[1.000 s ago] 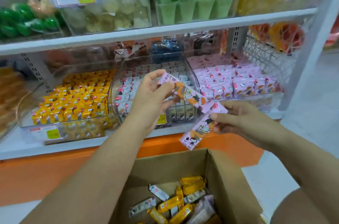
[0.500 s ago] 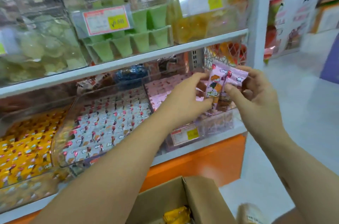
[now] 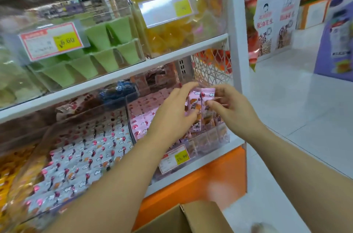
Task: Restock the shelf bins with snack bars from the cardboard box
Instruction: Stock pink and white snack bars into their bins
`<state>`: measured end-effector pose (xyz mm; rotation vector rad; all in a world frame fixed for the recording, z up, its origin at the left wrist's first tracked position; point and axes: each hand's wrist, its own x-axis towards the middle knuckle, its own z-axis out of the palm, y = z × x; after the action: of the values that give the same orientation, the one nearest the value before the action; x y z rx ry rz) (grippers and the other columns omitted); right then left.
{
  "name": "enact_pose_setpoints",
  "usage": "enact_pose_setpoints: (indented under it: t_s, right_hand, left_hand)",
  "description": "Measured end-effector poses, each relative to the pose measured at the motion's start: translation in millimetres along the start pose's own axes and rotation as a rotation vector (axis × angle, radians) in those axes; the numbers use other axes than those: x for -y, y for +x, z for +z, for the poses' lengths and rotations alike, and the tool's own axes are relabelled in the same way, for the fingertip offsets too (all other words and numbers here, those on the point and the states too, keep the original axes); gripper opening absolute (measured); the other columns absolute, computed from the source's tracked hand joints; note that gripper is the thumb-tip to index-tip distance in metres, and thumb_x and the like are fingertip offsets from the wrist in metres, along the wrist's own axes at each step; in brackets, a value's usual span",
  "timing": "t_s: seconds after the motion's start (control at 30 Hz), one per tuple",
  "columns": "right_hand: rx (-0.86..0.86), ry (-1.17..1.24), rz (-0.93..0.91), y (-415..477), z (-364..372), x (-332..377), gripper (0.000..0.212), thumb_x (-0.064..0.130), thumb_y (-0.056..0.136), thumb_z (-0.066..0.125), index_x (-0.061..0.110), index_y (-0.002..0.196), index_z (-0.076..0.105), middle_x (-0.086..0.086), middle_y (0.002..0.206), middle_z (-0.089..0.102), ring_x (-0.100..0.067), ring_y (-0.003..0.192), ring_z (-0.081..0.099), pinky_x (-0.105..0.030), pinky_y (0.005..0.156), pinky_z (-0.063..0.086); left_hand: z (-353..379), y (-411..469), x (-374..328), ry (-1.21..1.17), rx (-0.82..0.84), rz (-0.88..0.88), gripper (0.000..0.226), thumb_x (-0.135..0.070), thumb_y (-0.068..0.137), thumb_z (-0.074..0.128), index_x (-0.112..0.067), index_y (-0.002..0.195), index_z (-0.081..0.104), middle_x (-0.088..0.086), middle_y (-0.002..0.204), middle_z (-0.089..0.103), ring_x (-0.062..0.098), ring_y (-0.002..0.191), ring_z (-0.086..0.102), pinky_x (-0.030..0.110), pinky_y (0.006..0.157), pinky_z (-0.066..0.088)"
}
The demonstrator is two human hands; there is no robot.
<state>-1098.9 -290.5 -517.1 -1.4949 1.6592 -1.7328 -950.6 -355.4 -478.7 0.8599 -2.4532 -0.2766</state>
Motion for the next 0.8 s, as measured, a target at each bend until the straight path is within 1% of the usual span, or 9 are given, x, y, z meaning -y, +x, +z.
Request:
enact_pose_setpoints:
  t_s: [0.07,0.13,0.23,0.3,0.37,0.53,0.63,0.7,0.8]
  right_hand:
    - [0.039,-0.087,0.011,1,5,-6,0.035,0.019,0.092,0.060,0.029,0.123,0.049,0.007,0.109,0.061,-0.009,0.095,0.061,-0.027,0.080,0.052]
    - [0.069,-0.165,0.008,0,8,-10,0.041,0.018,0.093,0.058,0.030,0.130,0.045,0.006,0.111,0.057,-0.011,0.093,0.062,-0.028,0.080,0.051]
    - [0.105,-0.253,-0.014,-1,12,-11,0.035,0.014,0.094,0.057,0.029,0.125,0.053,0.000,0.120,0.059,-0.013,0.090,0.065,-0.034,0.083,0.053]
    - [0.153,-0.332,-0.033,-3,12,-11,0.038,0.013,0.093,0.058,0.029,0.127,0.054,-0.001,0.121,0.061,-0.015,0.091,0.065,-0.036,0.085,0.053]
    - [0.192,-0.400,-0.035,-5,12,-10,0.042,0.012,0.092,0.059,0.030,0.129,0.051,0.000,0.115,0.063,-0.015,0.088,0.064,-0.032,0.082,0.052]
    - [0.257,-0.550,-0.013,-13,9,-9,0.035,0.016,0.094,0.055,0.029,0.126,0.049,0.002,0.103,0.068,-0.017,0.084,0.063,-0.034,0.076,0.052]
    - [0.225,-0.771,-0.080,-15,10,-12,0.036,0.018,0.095,0.051,0.034,0.127,0.045,0.006,0.100,0.069,-0.022,0.090,0.062,-0.030,0.073,0.043]
    - [0.205,-0.832,-0.097,-15,12,-17,0.038,0.019,0.095,0.047,0.035,0.129,0.041,0.004,0.096,0.071,-0.025,0.087,0.061,-0.030,0.073,0.035]
    - [0.209,-0.787,-0.098,-14,16,-21,0.042,0.017,0.093,0.048,0.033,0.131,0.039,0.002,0.093,0.071,-0.025,0.084,0.061,-0.034,0.081,0.040]
  left_hand:
    - [5,-1,9,0.016,-0.050,-0.020,0.046,-0.029,0.089,0.061,-0.040,0.129,0.041,-0.010,0.126,0.053,0.011,0.106,0.053,0.025,0.082,0.042]
    - [11,-3,14,0.059,-0.048,-0.049,0.042,-0.032,0.088,0.064,-0.036,0.125,0.046,-0.010,0.124,0.057,0.013,0.109,0.055,0.030,0.088,0.045]
    - [19,-10,19,0.149,-0.015,-0.105,0.041,-0.038,0.087,0.064,-0.032,0.124,0.048,-0.009,0.121,0.061,0.015,0.111,0.056,0.041,0.099,0.041]
    - [21,-12,22,0.198,-0.048,-0.116,0.038,-0.044,0.086,0.063,-0.032,0.120,0.051,-0.010,0.119,0.059,0.015,0.111,0.054,0.041,0.103,0.036]
    - [20,-16,25,0.217,-0.064,-0.107,0.035,-0.048,0.087,0.060,-0.033,0.119,0.055,-0.011,0.123,0.055,0.015,0.113,0.051,0.041,0.106,0.031]
    - [19,-30,37,0.342,0.089,-0.068,0.052,-0.057,0.088,0.052,-0.041,0.136,0.041,-0.017,0.142,0.042,0.009,0.132,0.038,0.043,0.116,0.008]
    - [20,-35,40,0.316,0.106,-0.054,0.050,-0.052,0.090,0.053,-0.042,0.137,0.041,-0.020,0.143,0.042,0.008,0.132,0.038,0.043,0.116,0.010]
    - [21,-33,39,0.276,0.112,-0.055,0.044,-0.048,0.091,0.055,-0.042,0.134,0.046,-0.019,0.139,0.046,0.009,0.129,0.041,0.043,0.116,0.014]
    - [20,-26,39,0.230,0.120,-0.080,0.039,-0.045,0.089,0.060,-0.041,0.127,0.052,-0.018,0.135,0.052,0.012,0.123,0.048,0.044,0.113,0.022]
